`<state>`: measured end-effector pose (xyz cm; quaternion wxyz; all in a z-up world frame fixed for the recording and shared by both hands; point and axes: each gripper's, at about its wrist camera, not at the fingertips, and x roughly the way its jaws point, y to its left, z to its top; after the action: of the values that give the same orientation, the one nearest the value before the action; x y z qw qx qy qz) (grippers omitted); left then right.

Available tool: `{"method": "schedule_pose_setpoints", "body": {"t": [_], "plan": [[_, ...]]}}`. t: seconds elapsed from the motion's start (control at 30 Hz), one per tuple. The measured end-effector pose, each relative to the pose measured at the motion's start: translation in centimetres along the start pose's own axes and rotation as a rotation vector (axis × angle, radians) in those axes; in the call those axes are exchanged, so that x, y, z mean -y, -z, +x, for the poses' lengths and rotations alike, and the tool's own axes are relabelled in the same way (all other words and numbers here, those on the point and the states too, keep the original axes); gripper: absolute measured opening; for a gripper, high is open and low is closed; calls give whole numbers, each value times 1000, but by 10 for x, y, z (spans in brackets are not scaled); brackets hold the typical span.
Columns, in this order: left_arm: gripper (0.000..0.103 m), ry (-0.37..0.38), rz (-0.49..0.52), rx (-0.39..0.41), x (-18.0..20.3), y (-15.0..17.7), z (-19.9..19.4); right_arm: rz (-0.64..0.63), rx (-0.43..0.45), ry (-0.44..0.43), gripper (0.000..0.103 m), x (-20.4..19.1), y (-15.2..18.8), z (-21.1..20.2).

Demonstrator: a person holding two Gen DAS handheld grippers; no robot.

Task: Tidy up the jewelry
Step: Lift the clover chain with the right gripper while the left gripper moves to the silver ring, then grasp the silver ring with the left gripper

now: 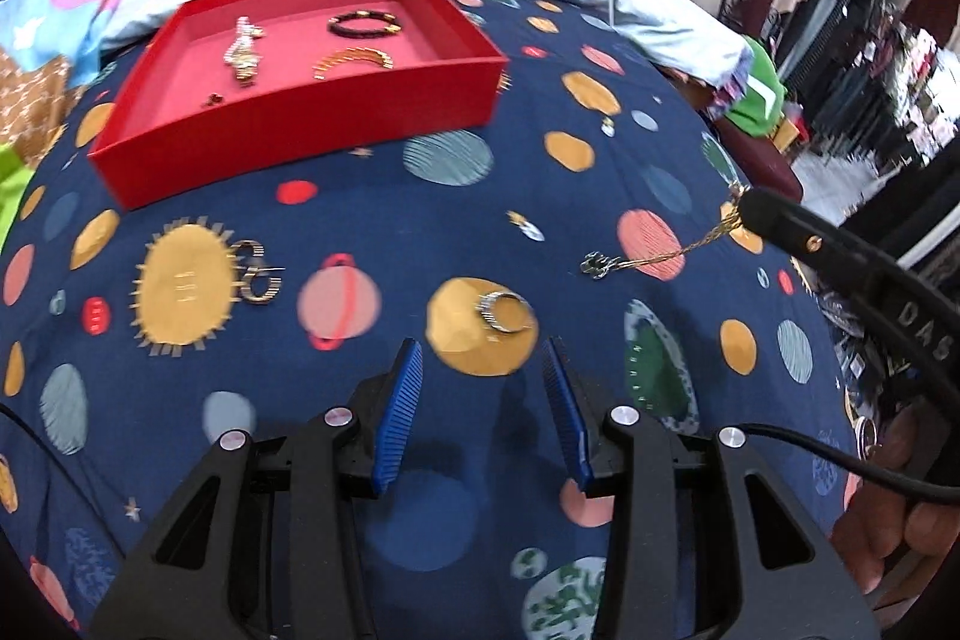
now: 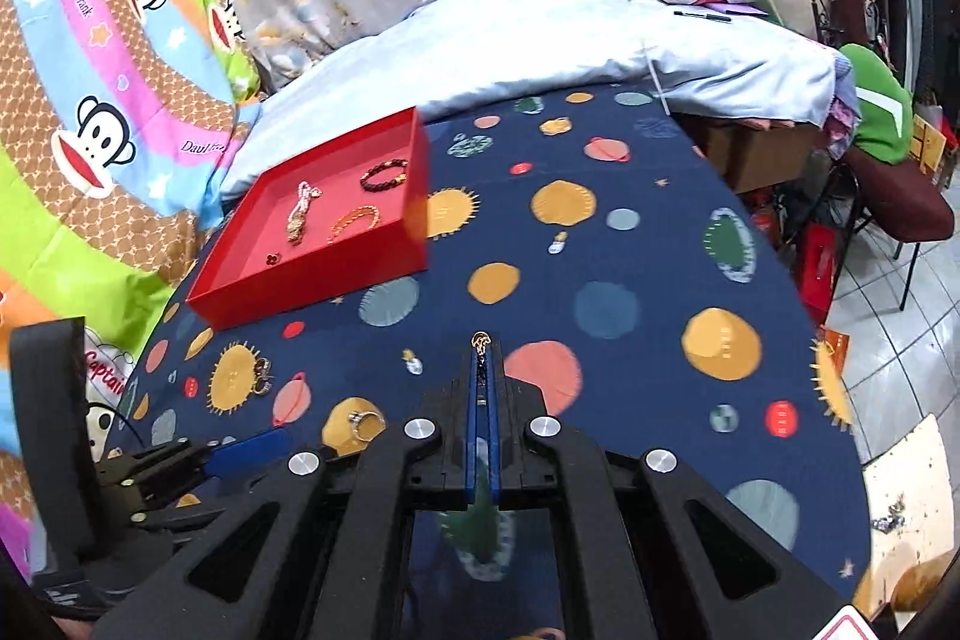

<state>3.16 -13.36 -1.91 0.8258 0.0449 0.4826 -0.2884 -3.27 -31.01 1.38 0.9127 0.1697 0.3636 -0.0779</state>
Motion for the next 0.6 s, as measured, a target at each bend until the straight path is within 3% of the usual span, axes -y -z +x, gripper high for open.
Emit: {"method": "schedule_pose_setpoints", "body": {"t": [0.3, 0.4, 0.47, 0.6], "plan": [[39, -35, -10, -13, 15, -8, 28, 29, -18, -18, 2, 13, 10, 0], [34, -62, 3, 6, 18, -9, 29, 26, -23, -28, 2, 12, 13, 1], [22, -66, 8, 11, 18, -9, 29, 22, -25, -33, 2, 10, 14, 2], [10, -56, 13, 7, 16, -8, 28, 20, -31, -42, 2, 6, 15, 4]]}}
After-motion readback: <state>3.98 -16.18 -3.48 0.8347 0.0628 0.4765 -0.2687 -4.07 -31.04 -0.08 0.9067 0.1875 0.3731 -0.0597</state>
